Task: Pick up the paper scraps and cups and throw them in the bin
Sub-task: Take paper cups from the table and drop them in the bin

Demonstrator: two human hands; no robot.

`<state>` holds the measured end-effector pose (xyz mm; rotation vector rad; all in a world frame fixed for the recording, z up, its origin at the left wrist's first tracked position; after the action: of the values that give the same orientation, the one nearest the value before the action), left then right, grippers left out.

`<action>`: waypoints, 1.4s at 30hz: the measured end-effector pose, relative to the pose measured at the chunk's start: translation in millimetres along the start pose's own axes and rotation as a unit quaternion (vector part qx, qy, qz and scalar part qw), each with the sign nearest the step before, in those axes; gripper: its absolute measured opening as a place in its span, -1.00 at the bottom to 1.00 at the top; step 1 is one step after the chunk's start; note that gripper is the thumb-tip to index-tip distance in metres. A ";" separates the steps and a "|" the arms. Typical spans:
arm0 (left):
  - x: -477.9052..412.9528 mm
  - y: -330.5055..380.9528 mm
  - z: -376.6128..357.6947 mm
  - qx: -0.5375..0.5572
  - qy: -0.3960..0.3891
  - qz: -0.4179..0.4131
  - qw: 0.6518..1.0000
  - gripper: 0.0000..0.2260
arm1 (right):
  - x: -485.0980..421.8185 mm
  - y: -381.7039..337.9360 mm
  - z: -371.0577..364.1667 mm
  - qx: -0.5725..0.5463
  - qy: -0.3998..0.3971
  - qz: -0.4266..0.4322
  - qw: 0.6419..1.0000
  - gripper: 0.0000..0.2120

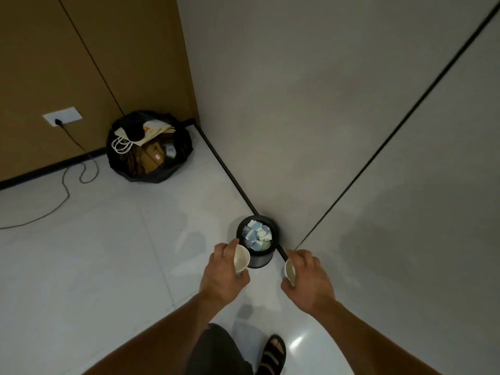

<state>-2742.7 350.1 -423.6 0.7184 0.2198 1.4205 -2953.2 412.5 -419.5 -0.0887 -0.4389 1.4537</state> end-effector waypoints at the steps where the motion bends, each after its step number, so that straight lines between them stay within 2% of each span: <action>1: -14.0 -0.2 -5.0 0.000 -0.007 0.001 1.000 -0.28 | -13.9 4.9 -5.9 -0.005 -0.008 -0.005 1.000 -0.34; 5: -86.0 -6.2 -28.4 0.011 -0.029 -0.015 0.999 -0.29 | -76.0 19.9 -32.5 -0.026 -0.027 -0.034 0.999 -0.34; 9: -162.5 -16.4 -63.2 -0.015 -0.019 -0.068 0.997 -0.28 | -146.6 38.2 -68.5 -0.055 -0.017 -0.053 0.997 -0.35; 11: -199.9 -26.4 -87.8 -0.018 -0.023 -0.063 0.998 -0.27 | -186.2 50.6 -91.3 -0.068 -0.006 -0.061 0.996 -0.36; 15: -275.9 -55.8 -155.6 -0.033 -0.014 -0.080 0.996 -0.29 | -259.0 89.0 -160.2 -0.075 0.016 -0.065 0.995 -0.38; 20: -350.1 -100.0 -257.2 -0.045 -0.013 -0.081 0.996 -0.30 | -325.9 141.6 -263.6 -0.056 0.035 -0.018 0.998 -0.37; 26: -365.5 -159.4 -361.9 -0.104 -0.062 -0.072 0.990 -0.31 | -348.4 177.7 -365.2 -0.013 0.037 0.019 0.999 -0.42; 28: -364.4 -173.6 -379.4 -0.134 -0.066 -0.075 0.986 -0.33 | -347.7 183.3 -383.9 0.003 0.031 0.036 0.999 -0.38; 31: -360.0 -193.8 -392.3 -0.197 -0.050 -0.102 0.974 -0.29 | -349.6 188.0 -399.4 0.022 0.037 0.040 0.998 -0.31; 35: -358.3 -213.8 -397.2 -0.266 -0.034 -0.078 0.960 -0.17 | -347.6 191.1 -416.9 0.047 0.030 0.037 0.998 -0.19; 42: -360.9 -216.0 -405.2 -0.286 -0.034 -0.075 0.955 -0.15 | -349.6 195.0 -430.4 0.052 0.036 0.032 0.997 -0.16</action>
<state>-2848.5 142.3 -959.0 0.2626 -0.1868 1.2268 -3007.9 186.0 -959.2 -0.0726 -0.3025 1.5294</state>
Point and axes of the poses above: each hand's wrist, its own x-axis away from the middle knuckle, its own z-axis out of the back of the hand, y = z × x, the point moved 4 cm from there along -x, towards the middle knuckle, and after that the axes turned 4 degrees about z, right-handed, at the moved point
